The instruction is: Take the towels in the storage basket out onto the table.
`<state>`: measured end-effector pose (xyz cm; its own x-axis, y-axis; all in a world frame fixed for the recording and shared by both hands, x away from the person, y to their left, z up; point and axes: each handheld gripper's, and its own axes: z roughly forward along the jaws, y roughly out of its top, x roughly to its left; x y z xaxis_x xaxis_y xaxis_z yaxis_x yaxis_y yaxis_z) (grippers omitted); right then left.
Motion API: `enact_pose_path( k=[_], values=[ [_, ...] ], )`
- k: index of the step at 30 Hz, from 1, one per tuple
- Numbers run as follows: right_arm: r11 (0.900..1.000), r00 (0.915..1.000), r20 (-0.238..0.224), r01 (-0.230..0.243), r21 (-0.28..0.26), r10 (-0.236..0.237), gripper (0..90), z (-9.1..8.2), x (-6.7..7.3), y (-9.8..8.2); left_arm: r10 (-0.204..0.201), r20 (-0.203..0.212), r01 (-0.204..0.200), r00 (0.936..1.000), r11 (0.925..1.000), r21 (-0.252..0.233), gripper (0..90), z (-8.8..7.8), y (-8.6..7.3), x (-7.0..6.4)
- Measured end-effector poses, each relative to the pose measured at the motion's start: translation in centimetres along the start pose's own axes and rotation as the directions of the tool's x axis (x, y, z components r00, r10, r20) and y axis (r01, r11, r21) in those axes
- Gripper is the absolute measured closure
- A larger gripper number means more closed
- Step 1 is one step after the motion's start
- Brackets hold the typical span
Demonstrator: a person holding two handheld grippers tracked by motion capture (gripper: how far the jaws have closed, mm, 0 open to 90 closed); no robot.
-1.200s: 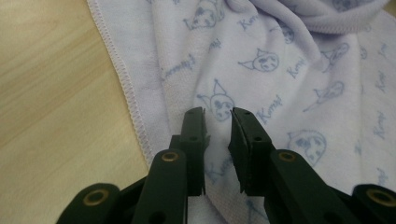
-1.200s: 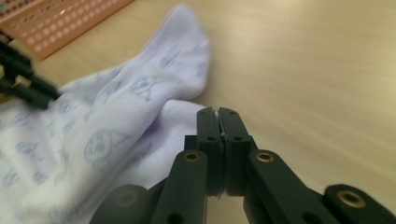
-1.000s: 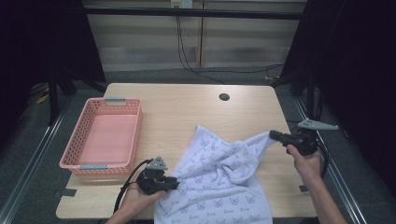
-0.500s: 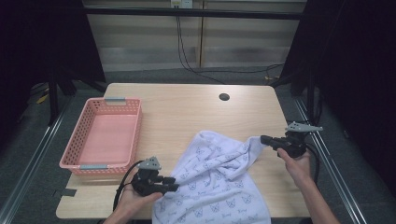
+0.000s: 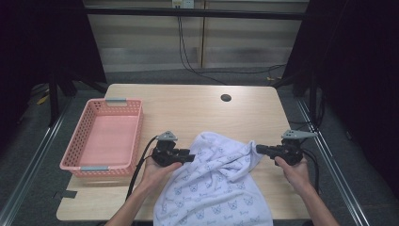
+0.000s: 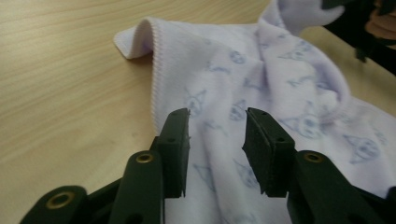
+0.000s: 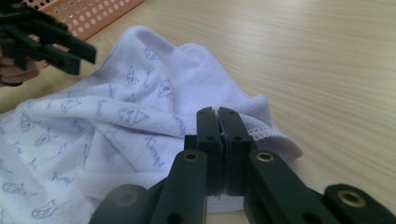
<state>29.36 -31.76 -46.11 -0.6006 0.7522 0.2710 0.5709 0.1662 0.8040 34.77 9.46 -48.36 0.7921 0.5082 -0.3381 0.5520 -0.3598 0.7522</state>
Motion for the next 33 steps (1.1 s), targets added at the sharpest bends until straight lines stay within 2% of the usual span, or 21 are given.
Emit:
enact_pose_path(
  k=[1, 3, 4, 7, 9, 11, 12, 13, 14, 15, 16, 18, 20, 21, 23, 25, 27, 29, 30, 31, 33],
  values=[
    [1.000, 1.0000, -0.005, 0.005, 0.003, -0.005, 87.8, 0.1, 0.0, 0.0, -0.004, -0.010, 0.003, 0.9999, 0.9999, -0.017, 59.1, 0.3, 0.2, 0.4],
    [1.000, 0.9999, -0.011, 0.006, 0.004, -0.006, 87.8, 0.2, 0.1, 0.0, -0.037, -0.013, 0.036, 0.9992, 0.9989, -0.030, 55.7, 0.9, 0.6, 1.1],
    [1.000, 0.9999, -0.013, 0.008, 0.004, -0.008, 87.8, 0.2, 0.1, 0.0, -0.038, -0.030, 0.037, 0.9988, 0.9988, -0.033, 53.0, 1.2, 0.8, 1.4],
    [1.000, 0.9998, -0.020, 0.004, 0.004, -0.004, 87.7, 0.2, 0.0, 0.0, -0.060, -0.039, 0.060, 0.9974, 0.9982, -0.012, 46.6, 2.2, 1.4, 2.0],
    [1.000, 0.9998, -0.021, 0.004, 0.004, -0.004, 87.7, 0.2, 0.0, 0.0, -0.053, -0.042, 0.053, 0.9977, 0.9986, -0.009, 47.4, 3.0, 1.7, 2.0],
    [1.000, 0.9996, -0.025, 0.009, 0.010, -0.009, 87.7, 0.3, 0.0, -0.1, -0.018, -0.054, 0.019, 0.9984, 0.9996, 0.019, 49.4, 3.9, 2.0, 1.7],
    [1.000, 0.9996, -0.027, 0.008, 0.010, -0.008, 87.7, 0.3, 0.1, -0.1, -0.013, -0.079, 0.016, 0.9968, 0.9991, 0.039, 53.8, 4.3, 2.2, 1.6],
    [1.000, 0.9995, -0.029, 0.011, 0.010, -0.011, 87.7, 0.3, 0.1, -0.1, -0.019, -0.061, 0.022, 0.9979, 0.9987, 0.047, 67.8, 4.6, 2.2, 1.7],
    [1.000, 0.9994, -0.030, 0.015, 0.009, -0.014, 87.6, 0.3, 0.1, -0.1, -0.020, -0.060, 0.023, 0.9980, 0.9985, 0.050, 82.1, 4.7, 2.2, 1.7],
    [1.000, 0.9995, -0.029, 0.011, 0.008, -0.010, 87.7, 0.2, 0.1, -0.1, -0.023, -0.067, 0.026, 0.9975, 0.9988, 0.042, 83.6, 4.7, 2.2, 1.6],
    [1.000, 0.9995, -0.029, 0.011, 0.008, -0.010, 87.7, 0.2, 0.1, -0.1, -0.018, -0.050, 0.019, 0.9986, 0.9994, 0.027, 83.6, 4.5, 2.2, 1.4],
    [1.000, 0.9996, -0.025, 0.008, -0.005, -0.008, 87.7, -0.2, -0.1, 0.0, 0.018, -0.041, -0.018, 0.9990, 0.9998, -0.001, 84.4, 3.4, 2.7, 0.6],
    [1.000, 0.9998, -0.019, 0.003, -0.020, -0.003, 87.7, -0.6, -0.3, 0.2, 0.047, -0.008, -0.048, 0.9988, 0.9970, -0.061, 84.4, 1.3, 3.7, -0.7],
    [0.999, 0.9999, -0.013, 0.001, -0.032, -0.001, 87.7, -0.9, -0.4, 0.3, 0.069, -0.005, -0.070, 0.9976, 0.9947, -0.076, 84.3, 0.2, 4.2, -1.4],
    [0.998, 0.9998, -0.015, -0.009, -0.055, 0.008, 87.7, -1.4, -0.5, 0.5, 0.123, 0.015, -0.121, 0.9923, 0.9876, -0.099, 84.2, -1.9, 4.7, -3.2],
    [0.997, 0.9998, -0.019, -0.009, -0.078, 0.008, 87.7, -2.0, -0.3, 0.8, 0.166, 0.045, -0.160, 0.9852, 0.9815, -0.105, 83.9, -4.0, 4.3, -5.1],
    [0.996, 0.9997, -0.023, -0.012, -0.094, 0.010, 87.7, -2.7, 0.1, 0.9, 0.186, 0.063, -0.180, 0.9804, 0.9787, -0.100, 83.5, -5.4, 3.3, -6.5],
    [0.995, 0.9992, -0.039, -0.011, -0.096, 0.007, 87.7, -3.3, 0.6, 0.6, 0.206, 0.056, -0.203, 0.9770, 0.9777, -0.053, 83.4, -6.5, 1.2, -7.8],
    [0.996, 0.9994, -0.035, -0.003, -0.086, 0.000, 87.7, -3.5, 1.0, 0.3, 0.205, 0.079, -0.203, 0.9755, 0.9786, -0.033, 83.4, -6.7, 0.0, -8.1],
    [0.997, 0.9992, -0.040, 0.000, -0.082, -0.003, 87.7, -3.7, 1.3, 0.0, 0.190, 0.073, -0.189, 0.9791, 0.9818, -0.011, 83.2, -6.9, -1.5, -8.5],
    [0.998, 0.9982, -0.059, 0.010, -0.058, -0.013, 87.7, -4.0, 2.2, -0.9, 0.153, 0.092, -0.155, 0.9839, 0.9879, 0.011, 83.1, -6.8, -3.7, -8.7]
  ],
)
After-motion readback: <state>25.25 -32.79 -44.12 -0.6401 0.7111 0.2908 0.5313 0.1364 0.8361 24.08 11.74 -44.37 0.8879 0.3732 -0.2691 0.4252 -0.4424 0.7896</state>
